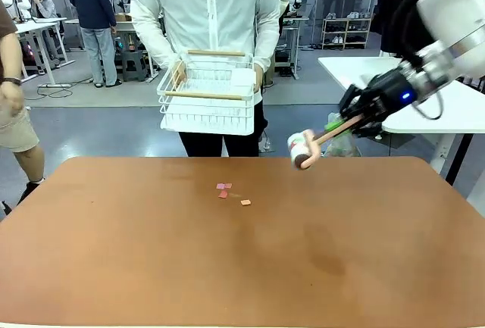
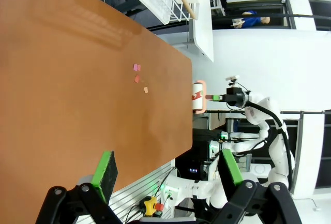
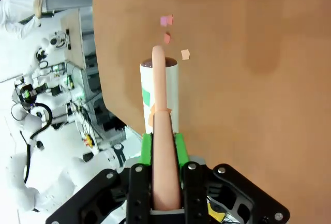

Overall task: Clean the table.
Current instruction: Clean the table with the Lint Roller when the human lifts the Dish drying rack.

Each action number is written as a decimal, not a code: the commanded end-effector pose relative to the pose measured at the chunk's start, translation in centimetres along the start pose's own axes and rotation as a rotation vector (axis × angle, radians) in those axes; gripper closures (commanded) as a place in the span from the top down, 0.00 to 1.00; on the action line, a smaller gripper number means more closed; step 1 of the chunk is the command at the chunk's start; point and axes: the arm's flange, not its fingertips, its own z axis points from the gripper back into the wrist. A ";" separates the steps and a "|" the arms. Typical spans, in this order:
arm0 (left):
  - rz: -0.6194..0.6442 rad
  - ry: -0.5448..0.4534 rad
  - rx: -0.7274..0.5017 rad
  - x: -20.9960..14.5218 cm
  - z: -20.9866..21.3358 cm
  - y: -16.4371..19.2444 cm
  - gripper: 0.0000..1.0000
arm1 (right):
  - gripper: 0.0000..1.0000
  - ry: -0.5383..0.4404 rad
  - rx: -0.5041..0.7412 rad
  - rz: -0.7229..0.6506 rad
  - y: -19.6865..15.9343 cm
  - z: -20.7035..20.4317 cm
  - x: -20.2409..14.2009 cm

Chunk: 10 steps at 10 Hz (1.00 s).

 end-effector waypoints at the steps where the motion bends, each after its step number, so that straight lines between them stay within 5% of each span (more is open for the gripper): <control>1: -0.012 0.007 -0.013 -0.2 0.3 0.0 1.00 | 0.21 -0.016 -0.004 -0.003 -0.3 -0.9 0.4; 8: -0.012 0.007 -0.013 -0.2 0.3 0.0 1.00 | 0.21 0.016 -0.014 -0.012 -0.9 -2.0 0.4; 10: -0.012 0.007 -0.013 -0.2 0.3 0.0 1.00 | 0.21 0.020 0.035 0.060 -2.2 -5.6 3.0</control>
